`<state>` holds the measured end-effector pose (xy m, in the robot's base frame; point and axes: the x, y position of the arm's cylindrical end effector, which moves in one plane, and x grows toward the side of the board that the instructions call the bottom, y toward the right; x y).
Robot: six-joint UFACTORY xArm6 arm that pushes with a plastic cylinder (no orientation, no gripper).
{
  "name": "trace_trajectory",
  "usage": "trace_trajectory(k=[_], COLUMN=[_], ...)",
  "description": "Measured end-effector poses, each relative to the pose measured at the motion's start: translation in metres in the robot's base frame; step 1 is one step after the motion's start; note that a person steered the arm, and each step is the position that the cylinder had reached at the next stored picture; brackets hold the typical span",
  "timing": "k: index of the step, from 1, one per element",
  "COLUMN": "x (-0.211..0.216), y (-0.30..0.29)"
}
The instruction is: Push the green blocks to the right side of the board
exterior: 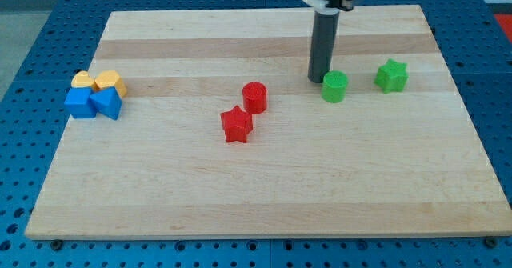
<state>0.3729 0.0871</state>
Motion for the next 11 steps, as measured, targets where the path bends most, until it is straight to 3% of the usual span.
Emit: trace_trajectory(k=[2, 3, 6, 7, 9, 11], x=[0.045, 0.05, 0.047, 0.051, 0.031, 0.012], y=[-0.042, -0.021, 0.059, 0.046, -0.041, 0.028])
